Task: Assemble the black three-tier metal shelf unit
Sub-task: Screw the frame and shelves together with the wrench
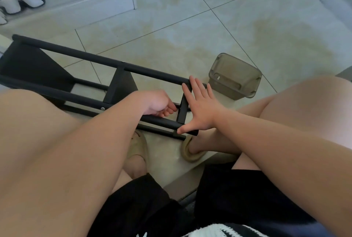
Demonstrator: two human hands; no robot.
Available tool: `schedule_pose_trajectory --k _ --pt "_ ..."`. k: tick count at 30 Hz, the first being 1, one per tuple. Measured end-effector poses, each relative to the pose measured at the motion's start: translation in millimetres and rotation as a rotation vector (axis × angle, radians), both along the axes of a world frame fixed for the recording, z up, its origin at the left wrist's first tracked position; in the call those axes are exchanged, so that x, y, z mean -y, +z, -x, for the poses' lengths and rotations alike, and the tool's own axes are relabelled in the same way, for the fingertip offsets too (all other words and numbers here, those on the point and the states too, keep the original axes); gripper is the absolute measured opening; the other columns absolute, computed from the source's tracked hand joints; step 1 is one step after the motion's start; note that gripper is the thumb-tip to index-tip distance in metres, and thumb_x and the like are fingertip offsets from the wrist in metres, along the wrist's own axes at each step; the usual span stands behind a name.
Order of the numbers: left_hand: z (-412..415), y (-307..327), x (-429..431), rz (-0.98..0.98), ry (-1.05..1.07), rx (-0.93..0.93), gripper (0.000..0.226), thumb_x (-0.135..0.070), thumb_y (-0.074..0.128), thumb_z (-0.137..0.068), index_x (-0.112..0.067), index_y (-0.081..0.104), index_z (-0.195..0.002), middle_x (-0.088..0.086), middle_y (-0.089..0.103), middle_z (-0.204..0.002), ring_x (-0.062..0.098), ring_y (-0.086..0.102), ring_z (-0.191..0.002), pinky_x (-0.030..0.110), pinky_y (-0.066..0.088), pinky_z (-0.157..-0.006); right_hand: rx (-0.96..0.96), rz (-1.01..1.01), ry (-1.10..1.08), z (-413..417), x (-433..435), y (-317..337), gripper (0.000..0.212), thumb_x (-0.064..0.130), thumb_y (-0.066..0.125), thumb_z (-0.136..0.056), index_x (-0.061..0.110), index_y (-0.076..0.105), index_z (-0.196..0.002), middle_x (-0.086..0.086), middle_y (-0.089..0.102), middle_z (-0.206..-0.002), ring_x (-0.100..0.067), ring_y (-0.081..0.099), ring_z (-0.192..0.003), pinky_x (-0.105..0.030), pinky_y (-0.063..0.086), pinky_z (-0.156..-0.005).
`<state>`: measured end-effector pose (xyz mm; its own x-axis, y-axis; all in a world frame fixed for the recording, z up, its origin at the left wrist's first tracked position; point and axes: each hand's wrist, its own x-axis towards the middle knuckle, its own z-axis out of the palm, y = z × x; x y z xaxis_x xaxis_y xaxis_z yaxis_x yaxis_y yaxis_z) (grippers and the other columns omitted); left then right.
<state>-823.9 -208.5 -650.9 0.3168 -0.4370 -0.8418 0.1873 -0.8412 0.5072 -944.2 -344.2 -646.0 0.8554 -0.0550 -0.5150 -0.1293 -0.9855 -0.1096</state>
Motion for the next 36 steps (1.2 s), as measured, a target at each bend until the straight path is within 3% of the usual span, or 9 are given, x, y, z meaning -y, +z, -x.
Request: schedule_pose_trajectory --k 5,11,14,16,21,24,27,32,36 --pt "-7.2 -3.0 -1.1 0.082 0.040 -0.144 0.027 0.001 0.045 -0.102 0.004 0.056 -0.127 0.022 0.071 -0.114 0.024 0.073 -0.099 0.027 0.061 -0.079 0.024 -0.041 -0.019 -4.9 2.5 -3.2 0.150 0.093 0.060 -0.060 0.011 -0.018 -0.158 -0.017 -0.033 -0.161 -0.032 -0.030 -0.150 -0.051 -0.014 -0.121" --pt "-8.0 -10.4 2.5 0.066 -0.086 0.062 0.014 -0.021 0.063 -0.098 -0.008 0.068 -0.101 0.002 0.077 -0.077 0.011 0.074 -0.071 0.020 0.057 -0.061 0.039 -0.068 -0.023 -9.8 4.0 -4.3 0.150 0.092 0.061 -0.060 0.011 -0.017 -0.159 -0.017 -0.033 -0.161 -0.031 -0.031 -0.149 -0.051 -0.014 -0.122" --pt "-10.2 -18.3 3.1 0.055 -0.106 0.162 0.013 -0.021 0.066 -0.096 -0.009 0.071 -0.097 0.003 0.069 -0.070 0.012 0.059 -0.055 0.021 0.053 -0.056 0.049 -0.075 -0.024 -11.8 3.9 -4.8 0.151 0.092 0.062 -0.059 0.011 -0.017 -0.159 -0.017 -0.033 -0.161 -0.032 -0.031 -0.149 -0.052 -0.014 -0.122" --pt "-10.3 -20.2 3.6 0.054 -0.120 0.172 0.012 -0.018 0.063 -0.097 -0.009 0.071 -0.099 0.004 0.067 -0.072 0.012 0.056 -0.056 0.022 0.053 -0.057 0.053 -0.077 -0.026 -12.7 3.1 -4.8 0.151 0.092 0.063 -0.058 0.011 -0.016 -0.159 -0.017 -0.032 -0.161 -0.032 -0.031 -0.149 -0.052 -0.014 -0.122" --pt "-9.9 -19.7 5.2 0.040 -0.183 0.108 0.017 -0.014 0.054 -0.101 -0.011 0.070 -0.105 0.002 0.077 -0.084 0.010 0.073 -0.075 0.024 0.056 -0.073 0.059 -0.094 -0.034 -14.1 2.4 -4.1 0.152 0.091 0.065 -0.058 0.011 -0.015 -0.159 -0.017 -0.031 -0.162 -0.032 -0.030 -0.150 -0.053 -0.013 -0.123" --pt "-9.8 -20.3 6.0 0.027 -0.295 0.148 0.017 -0.024 0.061 -0.090 -0.020 0.075 -0.099 -0.001 0.078 -0.086 0.021 0.075 -0.088 0.041 0.056 -0.092 0.059 -0.098 -0.041 -14.3 2.2 -4.0 0.152 0.090 0.066 -0.058 0.011 -0.015 -0.160 -0.017 -0.031 -0.162 -0.032 -0.030 -0.150 -0.052 -0.013 -0.123" --pt "-9.5 -21.2 6.2 0.005 -0.365 0.167 0.017 -0.027 0.065 -0.076 -0.023 0.078 -0.086 0.004 0.077 -0.085 0.028 0.072 -0.087 0.049 0.053 -0.096 0.062 -0.103 -0.047 -14.1 2.0 -4.1 0.152 0.090 0.067 -0.057 0.011 -0.014 -0.160 -0.017 -0.031 -0.162 -0.032 -0.029 -0.150 -0.052 -0.013 -0.123" --pt "-11.7 -24.8 5.9 0.043 -0.231 0.000 0.009 -0.008 0.074 -0.078 -0.013 0.079 -0.081 0.012 0.077 -0.093 0.029 0.073 -0.093 0.038 0.055 -0.096 0.053 -0.107 -0.058 -14.4 0.9 -3.4 0.153 0.089 0.068 -0.057 0.011 -0.015 -0.159 -0.017 -0.032 -0.162 -0.031 -0.031 -0.150 -0.053 -0.012 -0.123" --pt "-13.9 -27.0 6.0 0.058 -0.193 -0.089 0.025 0.003 0.071 -0.081 -0.016 0.078 -0.066 0.009 0.076 -0.083 0.020 0.072 -0.082 0.030 0.054 -0.088 0.059 -0.107 -0.064 -14.0 0.7 -2.0 0.152 0.087 0.069 -0.058 0.011 -0.013 -0.160 -0.017 -0.031 -0.162 -0.031 -0.030 -0.150 -0.053 -0.012 -0.123"
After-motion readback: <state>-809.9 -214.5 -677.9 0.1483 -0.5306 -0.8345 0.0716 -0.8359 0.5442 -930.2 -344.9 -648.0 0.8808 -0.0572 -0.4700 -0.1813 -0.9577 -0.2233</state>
